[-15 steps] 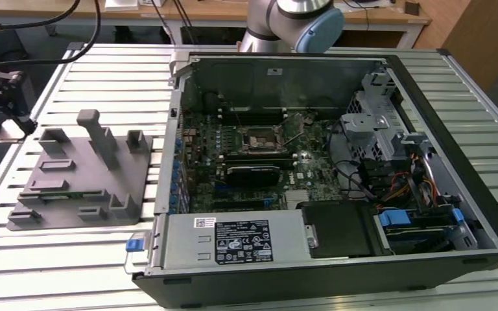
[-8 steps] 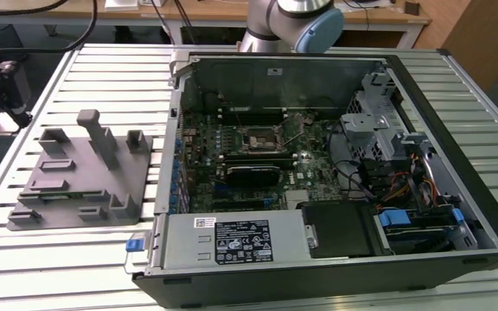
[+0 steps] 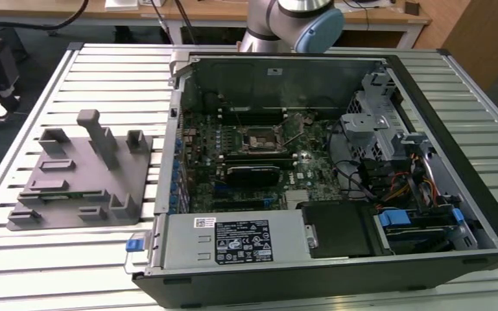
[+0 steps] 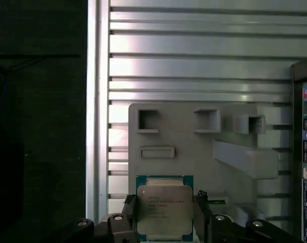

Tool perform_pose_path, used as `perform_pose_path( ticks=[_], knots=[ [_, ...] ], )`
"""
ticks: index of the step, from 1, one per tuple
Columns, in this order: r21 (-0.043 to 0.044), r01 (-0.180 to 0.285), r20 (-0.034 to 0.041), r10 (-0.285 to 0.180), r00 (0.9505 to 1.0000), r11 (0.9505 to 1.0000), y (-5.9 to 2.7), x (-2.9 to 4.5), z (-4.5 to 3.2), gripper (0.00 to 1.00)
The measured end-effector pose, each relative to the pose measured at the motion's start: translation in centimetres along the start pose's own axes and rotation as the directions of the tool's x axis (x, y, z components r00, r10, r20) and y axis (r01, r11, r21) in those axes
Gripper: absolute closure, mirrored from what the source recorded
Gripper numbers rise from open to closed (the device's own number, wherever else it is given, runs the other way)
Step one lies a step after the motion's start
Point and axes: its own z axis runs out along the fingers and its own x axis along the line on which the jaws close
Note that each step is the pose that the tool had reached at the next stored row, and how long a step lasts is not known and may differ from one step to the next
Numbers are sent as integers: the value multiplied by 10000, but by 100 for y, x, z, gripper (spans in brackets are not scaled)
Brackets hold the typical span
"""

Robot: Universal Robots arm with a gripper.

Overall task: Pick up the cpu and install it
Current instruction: 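Pick up the cpu and move it towards the insertion slot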

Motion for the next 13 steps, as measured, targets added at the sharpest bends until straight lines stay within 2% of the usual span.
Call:
perform_pose_path(
  ticks=[13],
  knots=[
    [0,0,0,0,10000,10000,30,-16,-578,47]
  ],
)
